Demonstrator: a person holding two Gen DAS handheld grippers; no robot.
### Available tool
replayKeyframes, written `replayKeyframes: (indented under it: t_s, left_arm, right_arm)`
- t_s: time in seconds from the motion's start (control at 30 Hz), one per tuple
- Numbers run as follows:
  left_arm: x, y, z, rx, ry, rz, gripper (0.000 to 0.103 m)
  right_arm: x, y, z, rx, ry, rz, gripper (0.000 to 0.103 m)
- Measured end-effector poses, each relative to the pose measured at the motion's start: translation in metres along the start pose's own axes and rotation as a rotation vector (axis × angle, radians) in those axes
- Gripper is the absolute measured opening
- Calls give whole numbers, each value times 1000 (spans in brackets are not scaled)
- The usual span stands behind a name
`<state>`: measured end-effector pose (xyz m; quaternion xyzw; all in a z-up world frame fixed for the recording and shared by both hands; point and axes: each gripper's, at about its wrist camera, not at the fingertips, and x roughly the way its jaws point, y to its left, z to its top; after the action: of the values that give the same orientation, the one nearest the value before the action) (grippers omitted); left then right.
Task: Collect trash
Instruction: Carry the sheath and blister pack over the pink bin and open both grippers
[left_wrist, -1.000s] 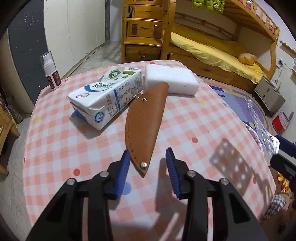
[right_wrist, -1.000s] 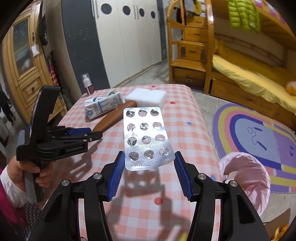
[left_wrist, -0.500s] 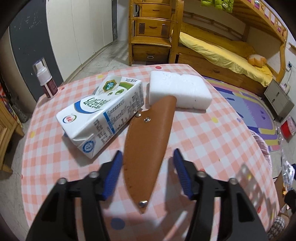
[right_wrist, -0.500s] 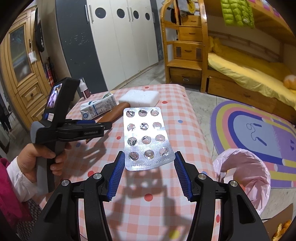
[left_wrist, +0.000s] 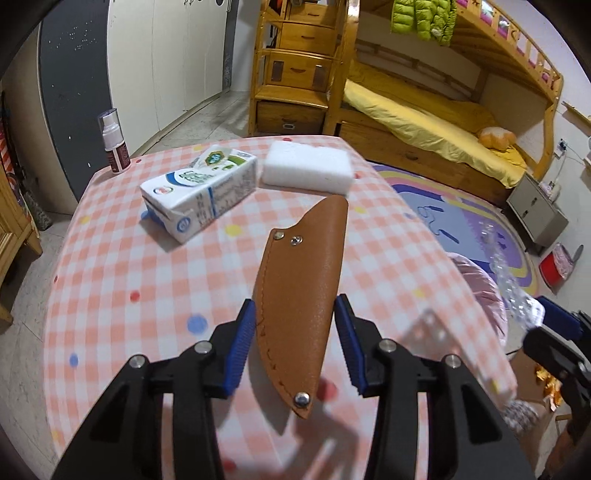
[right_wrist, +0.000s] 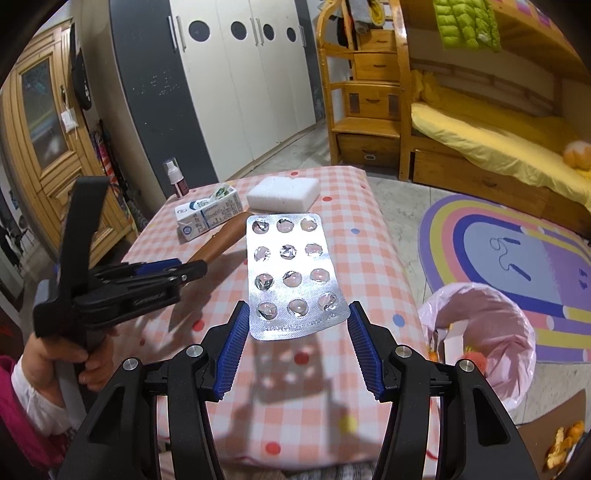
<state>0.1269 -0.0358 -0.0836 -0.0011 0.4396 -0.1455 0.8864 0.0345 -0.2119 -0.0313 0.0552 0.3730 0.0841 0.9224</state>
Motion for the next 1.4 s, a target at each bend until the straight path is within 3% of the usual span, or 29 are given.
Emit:
replayKeyframes:
  t_s: [0.2, 0.3, 0.43, 0.7, 1.0, 1.4]
  left_arm:
    - [-14, -14, -21, 6, 25, -30, 43]
    - [-14, -22, -27, 47, 43, 7, 43]
    - [-21, -29, -27, 38, 45, -9, 43]
    - [-34, -93, -9, 133, 5, -96, 43]
    - [-9, -188, -4, 284, 45, -214, 43]
    - [53, -257, 19, 341, 102, -265, 43]
  right_arm:
    - [-12, -4, -15, 19, 18, -5, 55]
    - [-14, -5, -20, 26, 26, -7, 55]
    - [-24, -7, -22, 22, 4, -6, 55]
    - [-54, -47, -34, 91, -49, -67, 55]
    - [-78, -129, -66, 262, -62, -217, 55]
    - [-57, -197, -68, 377, -49, -278, 55]
